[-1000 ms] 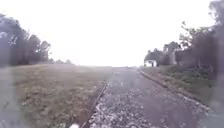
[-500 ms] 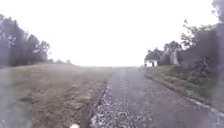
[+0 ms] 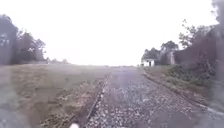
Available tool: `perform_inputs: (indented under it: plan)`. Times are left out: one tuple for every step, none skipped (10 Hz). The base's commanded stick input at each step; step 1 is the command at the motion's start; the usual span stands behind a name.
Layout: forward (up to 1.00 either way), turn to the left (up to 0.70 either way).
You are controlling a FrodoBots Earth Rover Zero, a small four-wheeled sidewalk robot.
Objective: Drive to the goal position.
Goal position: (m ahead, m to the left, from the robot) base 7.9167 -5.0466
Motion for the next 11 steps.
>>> perform_inputs:
  plan:
    - [0.7,0.0]
    - [0.7,0.0]
    - [0.7,0.0]
    - [0.7,0.0]
    - [0.7,0.0]
    - [0.7,0.0]
    - [0.7,0.0]
    - [0.7,0.0]
    - [0.7,0.0]
    - [0.7,0.0]
    - [0.7,0.0]
